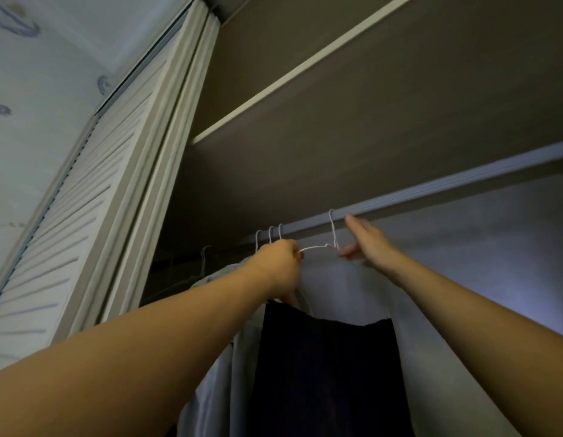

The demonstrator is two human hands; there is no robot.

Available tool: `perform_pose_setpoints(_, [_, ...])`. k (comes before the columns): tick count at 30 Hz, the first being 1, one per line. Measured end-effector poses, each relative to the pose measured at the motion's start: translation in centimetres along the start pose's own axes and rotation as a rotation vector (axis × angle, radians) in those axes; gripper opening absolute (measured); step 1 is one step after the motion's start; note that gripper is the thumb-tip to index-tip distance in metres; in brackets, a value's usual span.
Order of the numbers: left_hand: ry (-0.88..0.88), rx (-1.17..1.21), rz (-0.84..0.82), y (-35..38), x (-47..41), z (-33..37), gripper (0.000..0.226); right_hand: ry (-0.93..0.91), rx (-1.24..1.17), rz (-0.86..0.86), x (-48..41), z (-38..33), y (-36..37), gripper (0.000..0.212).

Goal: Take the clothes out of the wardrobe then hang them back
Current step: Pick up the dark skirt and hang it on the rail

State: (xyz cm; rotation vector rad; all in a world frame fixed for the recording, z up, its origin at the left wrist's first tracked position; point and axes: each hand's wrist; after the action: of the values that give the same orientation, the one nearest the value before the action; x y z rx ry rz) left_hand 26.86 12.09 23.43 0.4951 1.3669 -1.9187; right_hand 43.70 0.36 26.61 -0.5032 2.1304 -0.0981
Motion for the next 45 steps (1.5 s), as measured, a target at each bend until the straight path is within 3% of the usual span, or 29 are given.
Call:
perform_pose_setpoints(2, [0.053, -0.043, 0.034, 0.0, 0.1, -0.2, 0.047, -0.199, 0.257, 0.171, -0.6, 1.4, 0.9, 0.055])
perform_pose_setpoints(3, [0.076, -0.09, 0.045, 0.0, 0.3, -0.3, 0.054, -0.185, 0.28, 0.163, -1.0, 2.3, 1.3, 0.059])
perform_pose_setpoints(7, [0.152, -0.312, 0.06, 0.0, 0.8, -0.8, 0.052, -0.047, 0.22, -0.036, -1.6, 5.4, 4.1, 0.081])
perform_pose_setpoints(16, [0.145, -0.56, 0.048, -1.2, 0.3, -2.7, 0.051, -0.112, 0.118, -0.044, -3.3, 6.6, 9.1, 0.063])
perform_pose_setpoints(21, [0.099, -0.613, -0.018, -2.1, -0.6, -5.0, 0.051, -0.052, 0.048, -0.149, -4.9, 6.5, 12.0, 0.068])
perform_pose_setpoints(25, [0.007, -0.596, -0.085, -2.7, -1.2, -6.0, 0.048, -0.013, 0.077, -0.223, -7.1, 7.1, 14.0, 0.097])
perform_pose_setpoints(29, [-0.082, -0.575, -0.14, -2.9, -1.1, -7.0, 0.051, 0.012, 0.15, -0.283, -8.6, 7.4, 15.0, 0.092])
perform_pose_setpoints(33, [0.027, -0.646, 0.052, -2.1, 0.6, -9.1, 0.053, 0.05, 0.165, -0.28, -8.2, 6.8, 14.9, 0.087])
perform_pose_setpoints(38, [0.094, -0.763, -0.026, -3.5, 3.6, -8.9, 0.074, 0.044, 0.079, -0.286, -8.2, 8.6, 13.8, 0.102])
perform_pose_setpoints(39, [0.125, -0.809, -0.005, -3.9, 4.4, -8.9, 0.076, 0.025, 0.067, -0.269, -6.5, 7.6, 13.5, 0.1])
perform_pose_setpoints(42, [0.237, -0.897, 0.096, -5.2, 7.8, -9.4, 0.069, -0.045, 0.033, -0.226, -1.3, 3.3, 13.0, 0.066])
perform_pose_setpoints(45, [0.258, -0.935, 0.22, -7.4, 12.5, -10.4, 0.066, -0.117, 0.062, -0.174, 3.1, -0.7, 13.4, 0.063])
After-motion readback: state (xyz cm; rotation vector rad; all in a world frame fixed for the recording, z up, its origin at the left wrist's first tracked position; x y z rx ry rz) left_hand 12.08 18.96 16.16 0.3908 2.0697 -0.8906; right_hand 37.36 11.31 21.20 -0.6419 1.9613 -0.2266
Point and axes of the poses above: each hand's wrist, its own x-axis away from the middle knuckle, its own y-axis out of the palm, z = x × y, and after that the axes turned 2 degrees about y, right-handed
